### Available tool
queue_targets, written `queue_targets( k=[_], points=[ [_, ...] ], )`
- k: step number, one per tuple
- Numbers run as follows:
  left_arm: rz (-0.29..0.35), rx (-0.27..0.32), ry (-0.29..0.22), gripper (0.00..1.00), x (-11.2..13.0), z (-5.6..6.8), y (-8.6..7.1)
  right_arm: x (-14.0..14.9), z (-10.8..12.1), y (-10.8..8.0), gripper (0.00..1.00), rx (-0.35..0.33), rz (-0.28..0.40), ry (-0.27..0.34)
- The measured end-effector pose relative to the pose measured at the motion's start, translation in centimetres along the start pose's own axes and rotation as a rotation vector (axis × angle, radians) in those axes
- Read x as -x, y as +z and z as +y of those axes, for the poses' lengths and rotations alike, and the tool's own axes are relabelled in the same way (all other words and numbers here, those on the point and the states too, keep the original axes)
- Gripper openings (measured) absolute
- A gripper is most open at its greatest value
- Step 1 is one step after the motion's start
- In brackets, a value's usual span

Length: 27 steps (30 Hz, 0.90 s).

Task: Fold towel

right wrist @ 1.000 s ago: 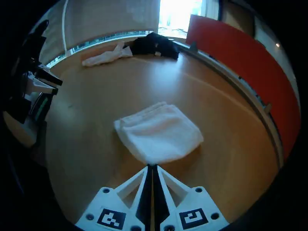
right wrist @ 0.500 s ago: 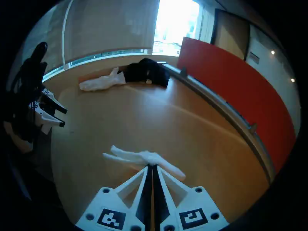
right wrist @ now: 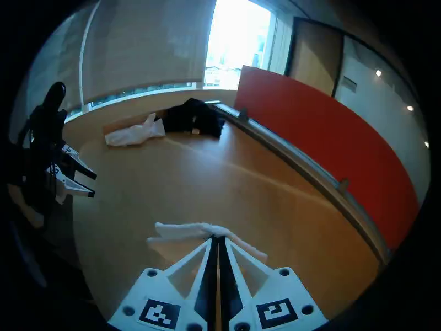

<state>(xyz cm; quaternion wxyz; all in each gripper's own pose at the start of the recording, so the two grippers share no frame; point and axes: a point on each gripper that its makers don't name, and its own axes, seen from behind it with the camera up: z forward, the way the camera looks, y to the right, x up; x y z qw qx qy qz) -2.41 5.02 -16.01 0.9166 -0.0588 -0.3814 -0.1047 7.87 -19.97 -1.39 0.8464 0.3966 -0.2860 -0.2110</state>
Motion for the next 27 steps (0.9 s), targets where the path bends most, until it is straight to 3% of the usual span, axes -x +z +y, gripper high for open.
queue_targets(
  k=[15, 27],
  points=[
    [-0.011, 0.039, 0.056, 0.91, -0.8, 2.9, 1.4, 3.1, 8.6, -6.9, 0.02, 0.112, -0.007, 0.076],
    [-0.019, 0.039, 0.080, 0.90, -1.1, 4.0, 1.9, 7.5, 15.8, -12.6, 0.02, 0.219, -0.044, 0.125]
  ],
)
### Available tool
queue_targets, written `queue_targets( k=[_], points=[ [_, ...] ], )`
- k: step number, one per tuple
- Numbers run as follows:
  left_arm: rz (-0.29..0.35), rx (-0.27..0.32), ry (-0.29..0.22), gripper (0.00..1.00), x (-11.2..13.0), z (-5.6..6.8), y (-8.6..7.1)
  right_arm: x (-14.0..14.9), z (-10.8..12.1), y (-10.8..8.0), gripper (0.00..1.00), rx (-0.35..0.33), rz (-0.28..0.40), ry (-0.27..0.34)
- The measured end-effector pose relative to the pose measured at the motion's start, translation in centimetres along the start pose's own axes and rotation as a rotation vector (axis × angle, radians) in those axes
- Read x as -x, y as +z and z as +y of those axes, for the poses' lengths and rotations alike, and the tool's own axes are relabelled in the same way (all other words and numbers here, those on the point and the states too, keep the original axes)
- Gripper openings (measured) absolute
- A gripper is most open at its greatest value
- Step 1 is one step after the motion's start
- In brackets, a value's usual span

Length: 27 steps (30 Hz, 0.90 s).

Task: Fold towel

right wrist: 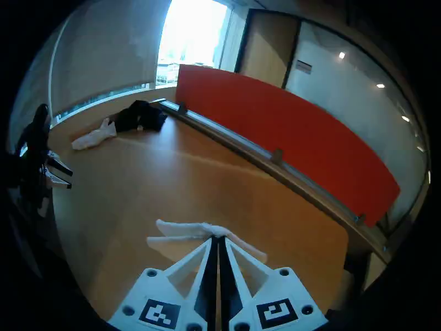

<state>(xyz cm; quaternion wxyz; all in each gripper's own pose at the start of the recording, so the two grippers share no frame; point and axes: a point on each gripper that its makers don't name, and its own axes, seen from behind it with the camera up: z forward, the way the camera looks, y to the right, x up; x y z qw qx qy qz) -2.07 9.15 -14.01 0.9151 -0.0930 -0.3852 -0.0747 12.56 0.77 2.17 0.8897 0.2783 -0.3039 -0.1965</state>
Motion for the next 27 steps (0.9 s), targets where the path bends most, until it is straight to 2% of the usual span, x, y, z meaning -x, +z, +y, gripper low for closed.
queue_targets(
  k=[9, 15, 27],
  points=[
    [-0.006, -0.011, 0.013, 0.90, -0.2, 0.2, 0.2, 2.6, 5.6, -2.0, 0.02, 0.067, -0.032, 0.031],
    [-0.011, -0.015, 0.022, 0.91, -0.4, 0.6, 0.4, 4.7, 8.4, -3.0, 0.02, 0.095, -0.065, 0.042],
    [-0.017, -0.006, 0.041, 0.91, -1.0, 1.9, 0.8, 7.7, 11.2, -5.1, 0.02, 0.137, -0.095, 0.075]
  ],
)
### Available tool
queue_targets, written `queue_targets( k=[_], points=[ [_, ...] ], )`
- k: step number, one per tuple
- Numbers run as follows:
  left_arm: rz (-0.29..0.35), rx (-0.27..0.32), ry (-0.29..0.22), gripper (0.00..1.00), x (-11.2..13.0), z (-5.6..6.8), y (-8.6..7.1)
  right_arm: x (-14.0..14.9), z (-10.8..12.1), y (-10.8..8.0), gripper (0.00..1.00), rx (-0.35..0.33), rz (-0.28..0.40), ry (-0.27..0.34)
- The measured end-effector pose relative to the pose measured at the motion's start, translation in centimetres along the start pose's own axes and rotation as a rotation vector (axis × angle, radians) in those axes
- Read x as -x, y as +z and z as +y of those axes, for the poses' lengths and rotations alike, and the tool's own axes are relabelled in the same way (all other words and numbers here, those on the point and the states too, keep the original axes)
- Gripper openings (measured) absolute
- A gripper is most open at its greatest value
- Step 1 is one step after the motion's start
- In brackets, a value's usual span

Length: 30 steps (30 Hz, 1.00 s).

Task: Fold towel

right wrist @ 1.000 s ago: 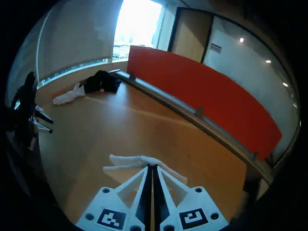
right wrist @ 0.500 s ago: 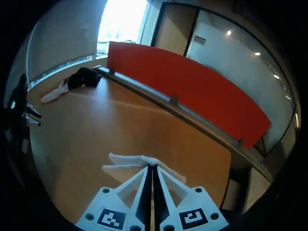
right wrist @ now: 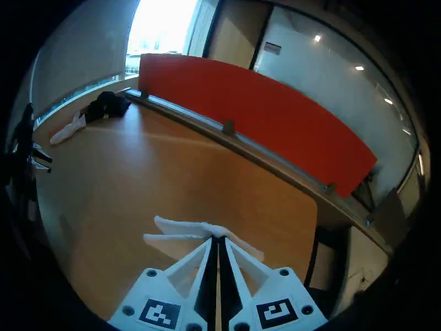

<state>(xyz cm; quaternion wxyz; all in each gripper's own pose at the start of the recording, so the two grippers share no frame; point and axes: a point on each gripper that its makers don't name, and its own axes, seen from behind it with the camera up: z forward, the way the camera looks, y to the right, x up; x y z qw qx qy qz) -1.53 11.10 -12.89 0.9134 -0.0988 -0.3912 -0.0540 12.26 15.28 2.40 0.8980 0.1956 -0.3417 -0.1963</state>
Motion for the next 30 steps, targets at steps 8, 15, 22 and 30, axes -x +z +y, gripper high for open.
queue_targets(
  k=[8, 15, 22, 30],
  points=[
    [-0.004, 0.007, 0.014, 0.91, -0.1, 0.7, 0.2, 1.0, 0.5, -0.6, 0.02, 0.010, -0.006, 0.013],
    [-0.003, 0.011, 0.016, 0.91, -0.1, 0.7, 0.0, 2.5, 0.6, -1.6, 0.02, 0.022, -0.022, 0.027],
    [-0.006, 0.014, 0.020, 0.91, 0.1, 0.6, -0.3, 6.7, 0.9, -3.6, 0.02, 0.051, -0.071, 0.055],
    [-0.016, 0.018, 0.027, 0.91, 0.7, 0.6, -0.6, 13.0, 0.8, -5.6, 0.02, 0.088, -0.139, 0.126]
  ],
)
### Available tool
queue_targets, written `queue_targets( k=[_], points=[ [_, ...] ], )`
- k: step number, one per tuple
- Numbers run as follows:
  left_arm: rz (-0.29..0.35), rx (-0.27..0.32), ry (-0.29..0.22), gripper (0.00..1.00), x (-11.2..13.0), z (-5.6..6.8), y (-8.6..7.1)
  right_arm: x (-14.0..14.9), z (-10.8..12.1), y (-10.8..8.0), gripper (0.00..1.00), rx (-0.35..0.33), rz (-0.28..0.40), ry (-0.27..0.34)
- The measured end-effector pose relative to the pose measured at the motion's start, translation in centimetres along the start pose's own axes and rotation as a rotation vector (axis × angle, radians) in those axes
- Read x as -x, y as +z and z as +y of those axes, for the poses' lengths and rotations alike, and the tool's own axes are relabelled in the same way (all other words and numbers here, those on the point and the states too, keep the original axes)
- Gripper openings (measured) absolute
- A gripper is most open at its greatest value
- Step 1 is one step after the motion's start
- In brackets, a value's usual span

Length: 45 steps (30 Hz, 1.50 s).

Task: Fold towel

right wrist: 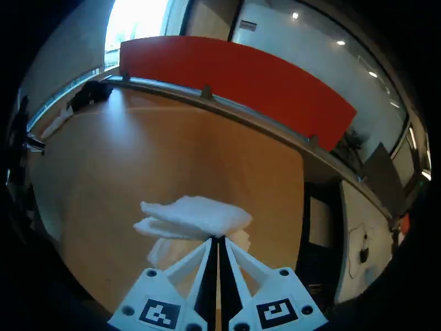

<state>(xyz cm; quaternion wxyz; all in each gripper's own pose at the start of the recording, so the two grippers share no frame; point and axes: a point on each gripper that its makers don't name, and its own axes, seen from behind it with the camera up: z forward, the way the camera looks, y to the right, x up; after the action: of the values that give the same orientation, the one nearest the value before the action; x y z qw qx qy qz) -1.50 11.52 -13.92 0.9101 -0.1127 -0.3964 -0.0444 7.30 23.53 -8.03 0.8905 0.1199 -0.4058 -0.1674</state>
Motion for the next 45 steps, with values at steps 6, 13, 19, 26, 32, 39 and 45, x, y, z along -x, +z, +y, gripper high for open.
queue_targets(
  k=[6, 13, 19, 26, 32, 39, 45],
  points=[
    [-0.007, 0.002, 0.011, 0.91, 0.4, 0.1, -0.2, 4.1, 0.2, 0.0, 0.02, 0.025, -0.050, 0.060],
    [-0.011, -0.001, 0.018, 0.91, 0.7, -0.1, -0.4, 7.3, 0.1, 0.7, 0.02, 0.049, -0.091, 0.114],
    [-0.014, -0.007, 0.020, 0.91, 1.0, -0.4, -0.6, 9.2, 0.1, 1.6, 0.02, 0.070, -0.126, 0.149],
    [-0.015, -0.013, 0.023, 0.91, 1.3, -0.5, -1.0, 11.4, 0.0, 2.9, 0.02, 0.086, -0.170, 0.178],
    [-0.016, -0.020, 0.021, 0.91, 1.7, -0.7, -1.3, 13.0, -0.2, 4.2, 0.02, 0.098, -0.205, 0.217],
    [-0.014, -0.029, 0.015, 0.91, 1.9, -1.0, -1.6, 14.4, -0.6, 5.4, 0.02, 0.104, -0.234, 0.250],
    [-0.011, -0.032, 0.011, 0.91, 1.8, -1.1, -1.7, 14.7, -0.7, 5.9, 0.02, 0.111, -0.241, 0.265]
  ],
)
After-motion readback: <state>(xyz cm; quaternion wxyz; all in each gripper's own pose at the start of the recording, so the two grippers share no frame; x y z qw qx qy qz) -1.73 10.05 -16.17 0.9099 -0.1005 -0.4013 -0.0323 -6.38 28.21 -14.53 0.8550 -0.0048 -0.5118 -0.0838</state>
